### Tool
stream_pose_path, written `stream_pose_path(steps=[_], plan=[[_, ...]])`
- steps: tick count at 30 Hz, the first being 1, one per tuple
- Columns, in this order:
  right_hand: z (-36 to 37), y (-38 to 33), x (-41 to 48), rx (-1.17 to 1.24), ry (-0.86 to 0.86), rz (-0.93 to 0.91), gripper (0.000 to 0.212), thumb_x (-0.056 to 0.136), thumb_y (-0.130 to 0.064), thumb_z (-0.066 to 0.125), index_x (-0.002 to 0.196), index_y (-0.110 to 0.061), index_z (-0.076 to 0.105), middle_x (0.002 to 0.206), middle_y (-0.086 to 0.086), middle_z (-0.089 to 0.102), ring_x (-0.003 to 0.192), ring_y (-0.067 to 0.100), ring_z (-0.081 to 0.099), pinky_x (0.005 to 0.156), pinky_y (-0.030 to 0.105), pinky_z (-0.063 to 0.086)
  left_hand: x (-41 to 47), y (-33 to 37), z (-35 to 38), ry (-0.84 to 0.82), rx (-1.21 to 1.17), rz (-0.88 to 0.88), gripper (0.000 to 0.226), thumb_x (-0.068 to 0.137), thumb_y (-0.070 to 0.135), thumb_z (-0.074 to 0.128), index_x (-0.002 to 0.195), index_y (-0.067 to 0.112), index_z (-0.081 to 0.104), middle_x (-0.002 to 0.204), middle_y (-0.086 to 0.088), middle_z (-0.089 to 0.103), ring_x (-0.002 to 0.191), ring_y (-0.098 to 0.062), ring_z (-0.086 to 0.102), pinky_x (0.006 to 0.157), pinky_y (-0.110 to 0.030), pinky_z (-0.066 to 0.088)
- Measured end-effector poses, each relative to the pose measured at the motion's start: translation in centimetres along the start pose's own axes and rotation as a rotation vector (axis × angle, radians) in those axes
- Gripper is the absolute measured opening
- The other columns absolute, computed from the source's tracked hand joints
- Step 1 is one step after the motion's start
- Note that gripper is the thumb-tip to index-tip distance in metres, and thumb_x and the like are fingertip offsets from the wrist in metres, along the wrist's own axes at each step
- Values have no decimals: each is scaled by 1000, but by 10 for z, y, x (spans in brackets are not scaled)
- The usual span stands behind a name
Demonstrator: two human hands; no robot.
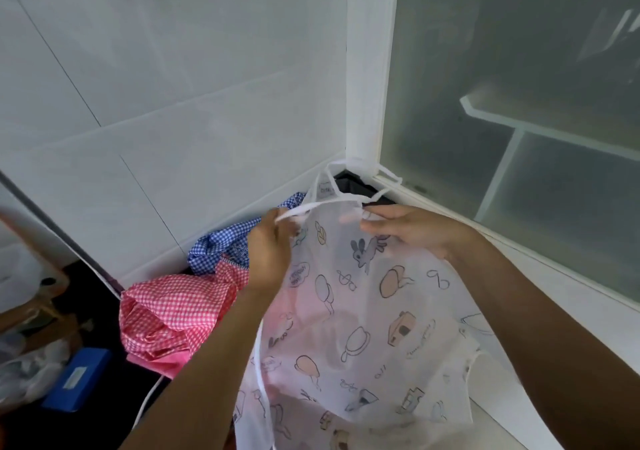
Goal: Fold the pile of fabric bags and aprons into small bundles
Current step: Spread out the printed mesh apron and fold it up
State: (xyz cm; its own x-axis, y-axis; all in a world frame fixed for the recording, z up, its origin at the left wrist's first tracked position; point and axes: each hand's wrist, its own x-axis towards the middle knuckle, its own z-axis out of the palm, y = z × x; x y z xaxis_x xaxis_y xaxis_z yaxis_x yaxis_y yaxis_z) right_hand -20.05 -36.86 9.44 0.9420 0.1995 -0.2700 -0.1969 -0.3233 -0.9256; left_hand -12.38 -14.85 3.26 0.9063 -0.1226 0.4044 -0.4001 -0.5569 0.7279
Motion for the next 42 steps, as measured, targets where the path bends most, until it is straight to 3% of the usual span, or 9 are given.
stream_pose_path(steps=[7,11,18,23,27,30,33,37,42], plan=[[-71,10,8,-54,18,56,58,67,-48,77,114,-18,64,111,4,71,100,27,68,91,42,52,92,-31,-96,-71,-119,-576,39,98,25,46,63,9,51,58,-8,55,55,-23,43,52,-27,33],[-95,41,35,-585,-11,172,24,77,-34,77,96,-25,66,95,-14,70,95,15,65,85,30,50,110,-30,-97,-66,-405,-637,32,101,17,41,72,5,52,50,-4,58,33,-9,50,32,-14,33],[-76,40,107,-469,-41,14,30,84,-27,72,58,-20,58,53,-15,60,48,-4,52,52,10,34,138,-10,-73,11,-314,-460,27,102,19,42,86,9,62,65,-5,55,35,2,48,36,-9,35],[-77,25,153,-29,-298,-11,18,93,-26,60,94,-10,68,93,4,73,84,17,70,69,25,53,170,-14,-84,285,-279,-320,22,98,21,49,87,15,68,63,4,60,42,1,51,37,-11,33],[-63,19,194,-58,-176,-60,13,82,-29,69,73,-20,71,61,3,56,56,13,53,59,23,41,176,-39,-72,381,-152,-329,21,96,20,49,91,14,68,64,2,57,46,1,48,50,-20,41],[-57,18,225,-43,-59,-134,46,97,-28,53,53,-29,66,49,-6,40,44,5,37,55,20,31,164,-60,-64,647,-75,-434,31,97,15,47,126,6,50,110,-8,57,85,-10,58,81,-22,46],[-51,22,252,-124,-21,-155,42,101,-29,45,63,-32,64,51,-4,54,44,0,48,52,17,37,118,-58,-42,823,97,-89,48,93,5,45,140,2,32,136,-14,35,123,-28,43,107,-34,36],[-40,40,293,-325,-19,-134,19,100,-30,47,98,-19,62,54,-8,62,66,9,57,57,16,42,17,-60,54,199,310,-59,49,92,31,46,137,18,31,134,-10,45,126,-25,43,109,-46,34],[-39,58,321,-545,170,-228,27,98,-29,51,86,-7,62,80,7,58,77,20,54,62,27,30,-53,-133,114,-584,492,-673,120,71,82,46,143,29,-32,144,-2,-46,134,-36,-35,101,-71,-14]])
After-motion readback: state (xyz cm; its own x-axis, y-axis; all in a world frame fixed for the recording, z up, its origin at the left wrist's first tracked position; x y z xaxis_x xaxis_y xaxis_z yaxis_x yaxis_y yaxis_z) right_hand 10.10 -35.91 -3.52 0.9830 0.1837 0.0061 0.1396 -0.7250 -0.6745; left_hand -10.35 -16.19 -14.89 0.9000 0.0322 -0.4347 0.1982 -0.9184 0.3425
